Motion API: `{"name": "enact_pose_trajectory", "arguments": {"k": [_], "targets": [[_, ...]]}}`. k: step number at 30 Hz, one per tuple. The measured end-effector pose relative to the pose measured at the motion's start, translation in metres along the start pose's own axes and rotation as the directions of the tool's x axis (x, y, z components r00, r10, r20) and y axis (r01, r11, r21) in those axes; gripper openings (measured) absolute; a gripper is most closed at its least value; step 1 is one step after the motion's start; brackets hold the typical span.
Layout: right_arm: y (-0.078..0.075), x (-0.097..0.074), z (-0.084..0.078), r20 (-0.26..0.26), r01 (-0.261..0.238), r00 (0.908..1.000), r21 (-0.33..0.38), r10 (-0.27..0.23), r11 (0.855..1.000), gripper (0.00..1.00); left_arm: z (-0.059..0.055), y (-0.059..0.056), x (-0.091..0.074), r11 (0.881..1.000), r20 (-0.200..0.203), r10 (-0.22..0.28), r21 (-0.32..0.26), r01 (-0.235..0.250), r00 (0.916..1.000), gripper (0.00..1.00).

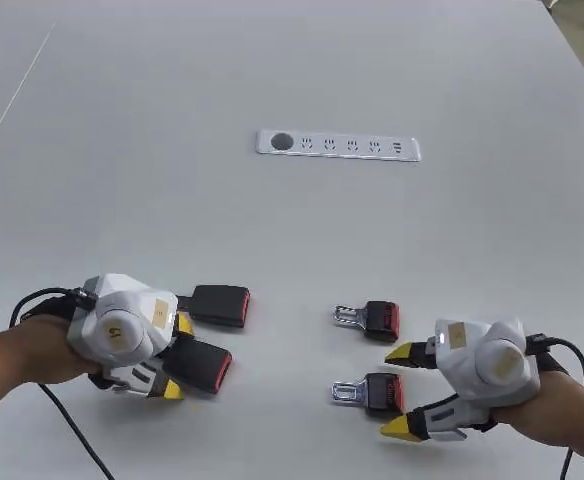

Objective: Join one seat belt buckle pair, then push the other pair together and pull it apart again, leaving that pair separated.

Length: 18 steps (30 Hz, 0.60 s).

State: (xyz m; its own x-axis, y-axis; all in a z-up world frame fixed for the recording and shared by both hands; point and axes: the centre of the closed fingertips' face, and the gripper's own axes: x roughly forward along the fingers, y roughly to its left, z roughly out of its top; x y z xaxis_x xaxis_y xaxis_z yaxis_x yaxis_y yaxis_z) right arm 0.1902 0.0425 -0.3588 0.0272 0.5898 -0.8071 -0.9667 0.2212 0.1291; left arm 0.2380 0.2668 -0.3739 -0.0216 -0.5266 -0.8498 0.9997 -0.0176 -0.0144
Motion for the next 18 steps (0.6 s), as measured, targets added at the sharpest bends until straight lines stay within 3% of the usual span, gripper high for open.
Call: {"name": "enact_pose_trajectory", "arguments": {"k": [9,11,14,18], "targets": [[0.0,0.006,-0.007,-0.049,-0.004,0.9988,-0.036,0.002,0.999,0.41,0.003,-0.004,-0.002,0.999,-0.002,0.002,-0.053,-0.002,1.0,0.36],[-0.004,0.005,-0.011,-0.085,0.004,0.9963,-0.091,-0.012,0.996,0.36,0.002,-0.005,-0.003,0.998,-0.006,0.007,-0.054,-0.007,1.0,0.35],[-0.002,0.007,-0.009,-0.082,0.004,0.9966,-0.066,-0.009,0.998,0.35,0.001,-0.008,-0.004,0.997,-0.013,0.009,-0.082,-0.01,0.9999,0.35],[-0.002,0.007,-0.01,-0.116,-0.008,0.9932,-0.076,-0.001,0.997,0.34,0.0,-0.013,-0.004,0.995,-0.019,0.016,-0.094,-0.018,0.9997,0.35]]}}
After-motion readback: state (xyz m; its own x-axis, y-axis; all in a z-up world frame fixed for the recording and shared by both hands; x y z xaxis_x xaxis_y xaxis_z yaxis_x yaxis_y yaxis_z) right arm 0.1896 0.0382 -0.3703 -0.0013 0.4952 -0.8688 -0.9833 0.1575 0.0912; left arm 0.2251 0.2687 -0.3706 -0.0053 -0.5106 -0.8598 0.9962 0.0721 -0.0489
